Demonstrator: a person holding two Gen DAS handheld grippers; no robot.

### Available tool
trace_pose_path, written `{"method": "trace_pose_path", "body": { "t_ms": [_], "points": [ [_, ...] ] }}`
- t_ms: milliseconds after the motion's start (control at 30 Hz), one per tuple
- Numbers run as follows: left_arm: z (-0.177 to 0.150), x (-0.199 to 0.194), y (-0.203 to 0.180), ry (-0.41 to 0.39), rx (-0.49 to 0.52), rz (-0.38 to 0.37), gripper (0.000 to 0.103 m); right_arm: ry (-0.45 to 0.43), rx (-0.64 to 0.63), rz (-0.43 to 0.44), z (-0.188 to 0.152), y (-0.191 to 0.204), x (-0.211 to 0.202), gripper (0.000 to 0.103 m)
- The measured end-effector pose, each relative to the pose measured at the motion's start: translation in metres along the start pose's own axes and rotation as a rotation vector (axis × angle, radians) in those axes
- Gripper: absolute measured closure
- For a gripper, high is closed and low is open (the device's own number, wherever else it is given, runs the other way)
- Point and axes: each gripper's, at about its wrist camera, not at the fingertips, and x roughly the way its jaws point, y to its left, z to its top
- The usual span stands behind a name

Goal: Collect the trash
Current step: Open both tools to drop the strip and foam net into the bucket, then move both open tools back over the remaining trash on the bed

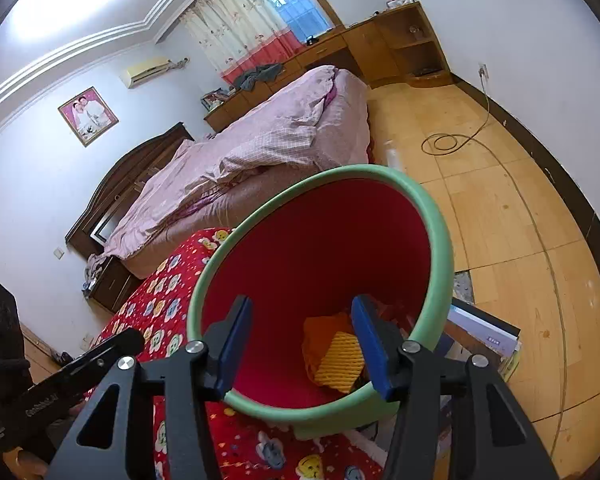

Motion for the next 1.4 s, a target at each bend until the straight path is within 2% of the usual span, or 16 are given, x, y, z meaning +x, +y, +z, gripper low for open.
{"method": "trace_pose_path", "body": {
  "t_ms": [200, 433, 633, 1100, 1400],
  "points": [
    [-0.009, -0.024, 0.017, -0.004, -0.053, -0.001, 0.017, -0.012, -0.038, 0.018, -0.003, 0.017, -0.014, 0.044],
    [-0.018, -0.059, 0.043, -0.023, -0.103, 0.039, 0.017, -0.024, -0.074, 0.047, -0.008, 0.044, -0.03, 0.043],
    [-0.028, -0.088, 0.068, -0.051, -0.132, 0.101, 0.017, -0.015, -0.112, 0.085, -0.017, 0.076, -0.038, 0.042],
    [-0.062, -0.14, 0.13, -0.099, -0.23, 0.219, 0.017, 0.071, -0.221, 0.158, -0.054, 0.152, -0.031, 0.04],
    [-0.081, -0.161, 0.173, -0.121, -0.304, 0.285, 0.017, 0.138, -0.277, 0.167, -0.081, 0.19, -0.016, 0.04]
  ]
}}
